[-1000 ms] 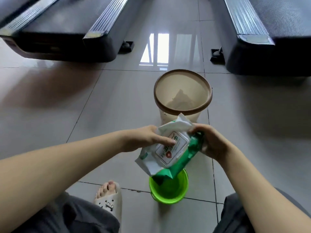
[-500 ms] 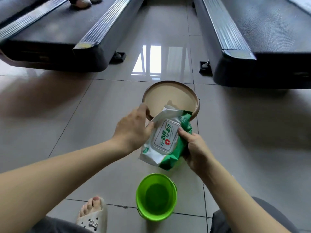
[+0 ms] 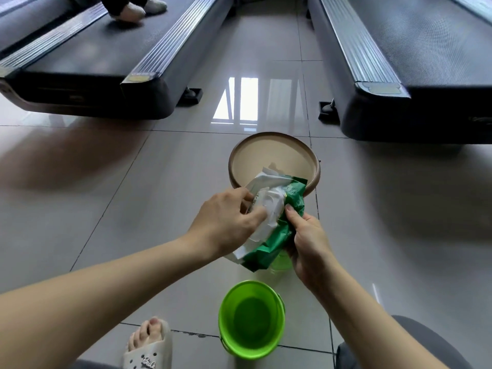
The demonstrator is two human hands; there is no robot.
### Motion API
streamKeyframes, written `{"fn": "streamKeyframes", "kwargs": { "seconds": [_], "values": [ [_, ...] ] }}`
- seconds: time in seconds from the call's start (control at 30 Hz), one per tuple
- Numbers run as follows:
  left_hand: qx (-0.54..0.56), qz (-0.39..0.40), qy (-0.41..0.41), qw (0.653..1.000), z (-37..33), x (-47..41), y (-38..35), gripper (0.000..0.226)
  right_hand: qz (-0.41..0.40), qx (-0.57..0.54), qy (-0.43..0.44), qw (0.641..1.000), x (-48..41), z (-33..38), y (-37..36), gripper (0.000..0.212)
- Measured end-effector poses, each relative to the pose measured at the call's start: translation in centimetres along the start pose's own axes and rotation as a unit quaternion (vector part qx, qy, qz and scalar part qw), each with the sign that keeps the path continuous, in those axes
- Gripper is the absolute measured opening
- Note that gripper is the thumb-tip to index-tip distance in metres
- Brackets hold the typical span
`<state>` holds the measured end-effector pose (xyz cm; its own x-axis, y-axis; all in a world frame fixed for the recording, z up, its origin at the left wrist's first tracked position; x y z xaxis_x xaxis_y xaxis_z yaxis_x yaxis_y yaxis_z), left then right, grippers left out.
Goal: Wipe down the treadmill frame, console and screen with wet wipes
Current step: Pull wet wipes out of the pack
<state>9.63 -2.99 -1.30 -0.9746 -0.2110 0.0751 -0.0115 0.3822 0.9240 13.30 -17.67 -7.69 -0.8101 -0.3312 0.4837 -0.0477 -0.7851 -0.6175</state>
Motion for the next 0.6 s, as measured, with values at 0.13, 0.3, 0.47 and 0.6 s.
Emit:
{"fn": "streamKeyframes", "kwargs": {
  "seconds": [0.13, 0.3, 0.47, 0.6],
  "values": [
    [0.091, -0.016, 0.037, 0.995, 1.5, -1.1, 0.4, 0.044, -0.019, -0.012, -0.002, 1.000, -0.7, 0.4, 1.0, 0.024],
    [-0.110, -0.057, -0.005, 0.992, 2.7, -1.3, 1.0, 0.037, -0.032, -0.004, -0.039, 0.999, -0.8, -0.2, 1.0, 0.026],
    [-0.307, -0.155, -0.242, 0.907, 0.6, -0.2, 0.7, 0.031, -0.029, 0.015, -0.051, 0.998, -0.6, -0.7, 0.8, 0.027],
    [-0.229, -0.108, -0.262, 0.931, -0.1, -0.1, 0.2, 0.012, -0.010, 0.021, -0.044, 0.999, -0.3, -0.4, 0.6, 0.029]
  ]
}}
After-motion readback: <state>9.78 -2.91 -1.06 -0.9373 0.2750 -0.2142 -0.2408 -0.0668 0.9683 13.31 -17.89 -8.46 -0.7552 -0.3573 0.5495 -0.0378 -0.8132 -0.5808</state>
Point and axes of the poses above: each hand's wrist, its own x-axis away from the middle knuckle, its own y-axis out of the back of the hand, z = x × y, the point moved 3 cm from there along -x, towards the middle knuckle, and after that the axes turned 12 degrees about -x, right-handed, at the moved point
